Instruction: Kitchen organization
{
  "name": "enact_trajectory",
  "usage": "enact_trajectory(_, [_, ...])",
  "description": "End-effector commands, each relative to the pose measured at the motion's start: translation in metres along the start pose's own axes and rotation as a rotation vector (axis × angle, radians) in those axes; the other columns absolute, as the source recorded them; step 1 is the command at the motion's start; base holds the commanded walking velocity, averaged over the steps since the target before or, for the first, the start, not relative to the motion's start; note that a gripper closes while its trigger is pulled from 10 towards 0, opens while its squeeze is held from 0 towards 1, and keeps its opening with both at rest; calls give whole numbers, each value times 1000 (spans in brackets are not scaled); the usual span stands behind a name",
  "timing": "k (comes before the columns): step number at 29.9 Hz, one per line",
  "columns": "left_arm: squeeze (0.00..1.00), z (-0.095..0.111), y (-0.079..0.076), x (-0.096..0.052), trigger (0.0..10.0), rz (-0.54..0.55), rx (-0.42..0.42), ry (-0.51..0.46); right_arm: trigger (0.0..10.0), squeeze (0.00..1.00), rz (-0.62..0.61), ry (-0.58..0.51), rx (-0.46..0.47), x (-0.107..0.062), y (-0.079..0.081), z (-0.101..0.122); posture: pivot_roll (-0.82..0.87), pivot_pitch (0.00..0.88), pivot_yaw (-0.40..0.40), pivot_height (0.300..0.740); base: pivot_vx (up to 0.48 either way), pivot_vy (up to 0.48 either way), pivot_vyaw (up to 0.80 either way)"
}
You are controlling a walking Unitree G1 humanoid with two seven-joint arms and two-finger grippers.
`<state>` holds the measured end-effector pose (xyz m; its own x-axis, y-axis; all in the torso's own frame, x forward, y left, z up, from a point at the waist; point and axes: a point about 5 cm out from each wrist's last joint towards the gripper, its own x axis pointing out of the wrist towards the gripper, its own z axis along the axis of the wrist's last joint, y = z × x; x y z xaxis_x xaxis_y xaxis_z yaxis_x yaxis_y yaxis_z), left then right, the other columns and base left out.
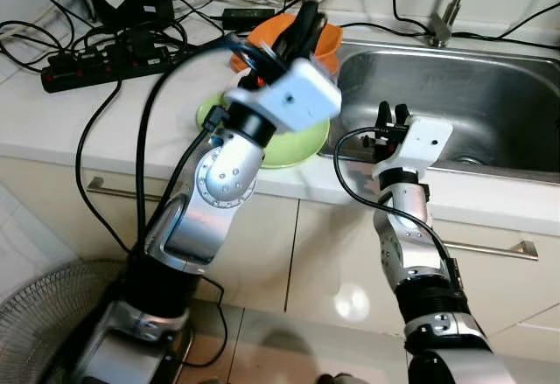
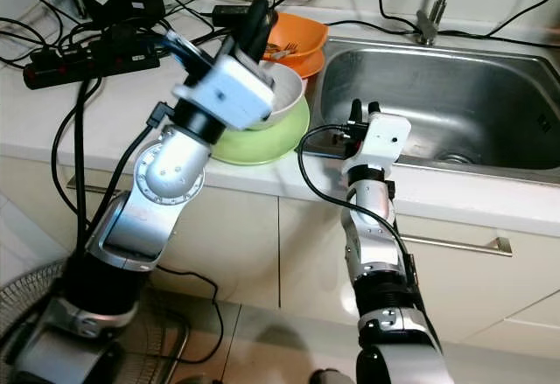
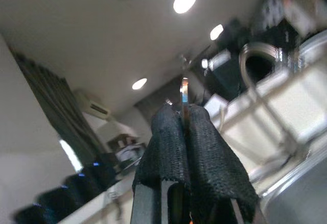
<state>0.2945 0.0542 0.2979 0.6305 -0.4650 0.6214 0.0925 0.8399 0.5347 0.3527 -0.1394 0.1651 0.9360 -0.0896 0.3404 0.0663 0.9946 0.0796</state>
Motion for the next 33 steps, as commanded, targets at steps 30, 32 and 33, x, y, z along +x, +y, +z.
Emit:
enact_trajectory(30, [0, 7, 17, -1, 10000, 99, -1056, 22, 10000, 0, 15, -317, -882, 26, -22, 36, 32, 42, 8, 732, 0, 0, 0])
enact_trajectory(32, [0, 5, 17, -1, 10000, 114, -1104, 26, 10000, 0, 15, -323, -885, 25, -20, 36, 29, 42, 9, 732, 0, 0, 0])
enact_trajectory(33, [0, 3, 17, -2, 10000, 117, -1130, 37, 10000, 0, 11, -325, -886, 26, -19, 36, 30, 41, 8, 732, 0, 0, 0])
